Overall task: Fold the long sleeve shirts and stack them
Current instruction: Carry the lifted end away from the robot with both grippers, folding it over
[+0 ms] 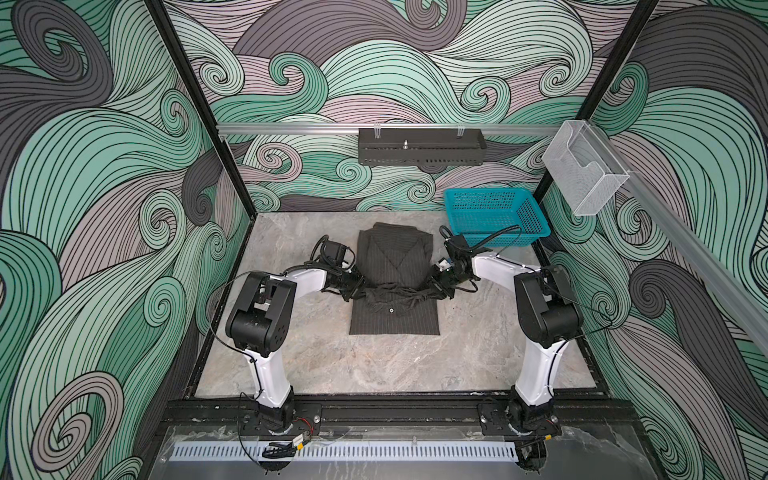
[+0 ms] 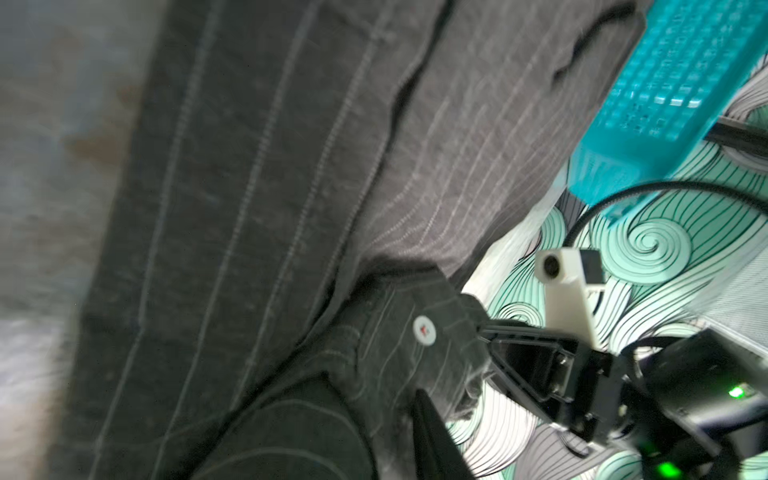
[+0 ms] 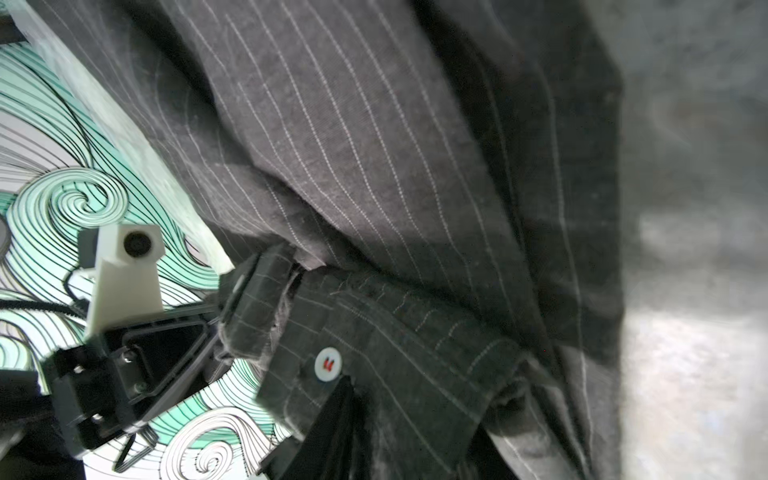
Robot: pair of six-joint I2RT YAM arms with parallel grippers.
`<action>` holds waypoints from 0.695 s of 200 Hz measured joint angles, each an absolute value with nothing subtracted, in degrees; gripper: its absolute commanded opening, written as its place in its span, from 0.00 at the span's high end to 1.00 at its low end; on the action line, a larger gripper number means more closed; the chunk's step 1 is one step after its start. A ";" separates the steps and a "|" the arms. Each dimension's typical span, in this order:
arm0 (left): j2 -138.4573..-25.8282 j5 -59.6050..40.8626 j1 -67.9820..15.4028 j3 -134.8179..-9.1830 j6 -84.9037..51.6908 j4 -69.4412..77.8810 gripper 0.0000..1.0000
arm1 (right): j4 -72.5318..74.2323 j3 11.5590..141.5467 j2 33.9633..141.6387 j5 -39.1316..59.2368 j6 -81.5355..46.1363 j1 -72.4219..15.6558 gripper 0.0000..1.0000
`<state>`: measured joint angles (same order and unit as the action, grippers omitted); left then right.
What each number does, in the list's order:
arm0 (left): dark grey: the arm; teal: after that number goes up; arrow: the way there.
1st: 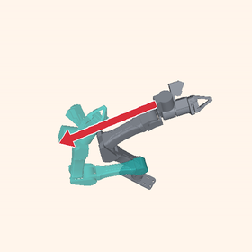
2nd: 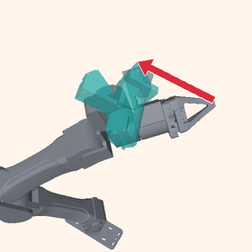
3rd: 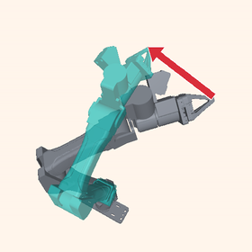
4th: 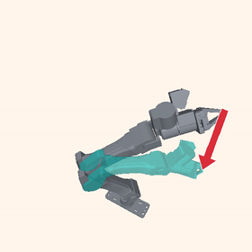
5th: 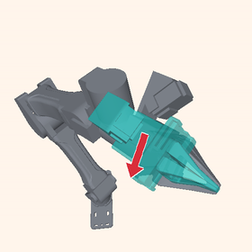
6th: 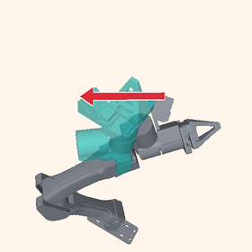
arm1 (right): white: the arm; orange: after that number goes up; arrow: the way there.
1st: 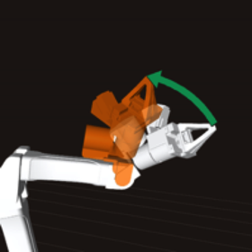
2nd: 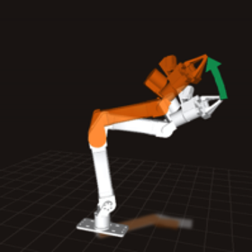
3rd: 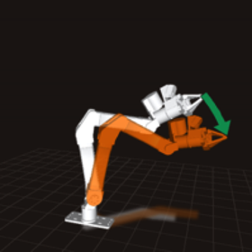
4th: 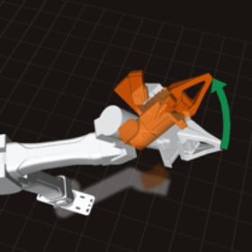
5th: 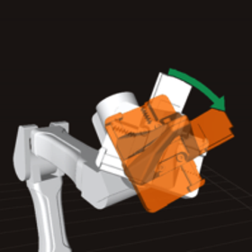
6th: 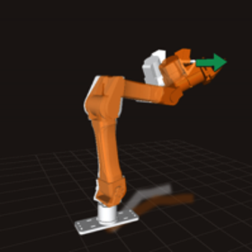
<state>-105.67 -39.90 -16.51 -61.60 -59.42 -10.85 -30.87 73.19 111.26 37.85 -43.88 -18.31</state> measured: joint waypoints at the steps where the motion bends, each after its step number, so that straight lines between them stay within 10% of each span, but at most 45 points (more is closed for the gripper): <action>1: -105.67 -39.92 -16.49 -61.65 -59.42 -10.83 0.54 | -31.05 73.34 111.26 37.74 -43.70 -18.31 0.51; 63: -97.62 -38.89 -13.37 -70.72 -51.31 -20.71 0.35 | -37.41 80.01 103.70 29.52 -36.80 -18.28 0.33; 139: -84.01 -37.52 -14.41 -56.18 -43.53 -26.92 0.40 | -40.88 70.89 92.77 22.81 -30.04 -21.12 0.42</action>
